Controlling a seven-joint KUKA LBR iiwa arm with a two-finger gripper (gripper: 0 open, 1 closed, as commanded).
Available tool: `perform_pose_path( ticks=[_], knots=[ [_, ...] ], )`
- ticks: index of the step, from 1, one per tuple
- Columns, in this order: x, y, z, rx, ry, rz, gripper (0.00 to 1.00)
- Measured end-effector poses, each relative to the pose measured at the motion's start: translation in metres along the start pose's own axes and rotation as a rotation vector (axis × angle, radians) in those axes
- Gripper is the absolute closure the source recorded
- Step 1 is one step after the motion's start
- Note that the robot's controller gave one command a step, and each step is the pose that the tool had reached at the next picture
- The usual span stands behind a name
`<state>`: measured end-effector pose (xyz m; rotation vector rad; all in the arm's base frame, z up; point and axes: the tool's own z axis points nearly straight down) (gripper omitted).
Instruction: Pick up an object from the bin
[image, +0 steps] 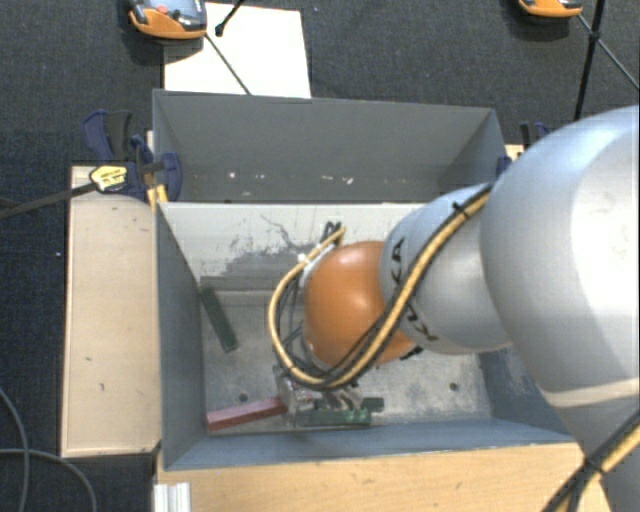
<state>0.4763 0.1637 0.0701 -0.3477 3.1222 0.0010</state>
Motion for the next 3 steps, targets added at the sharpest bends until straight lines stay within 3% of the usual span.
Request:
perform_pose_path(
  ticks=[1,2,3],
  knots=[
    [-0.008,0.009,-0.118,0.000,-0.001,-0.124,1.00],
    [-0.008,0.009,-0.118,0.000,-0.001,-0.122,1.00],
    [-0.014,0.004,-0.207,0.000,-0.002,-0.137,1.00]
  ],
)
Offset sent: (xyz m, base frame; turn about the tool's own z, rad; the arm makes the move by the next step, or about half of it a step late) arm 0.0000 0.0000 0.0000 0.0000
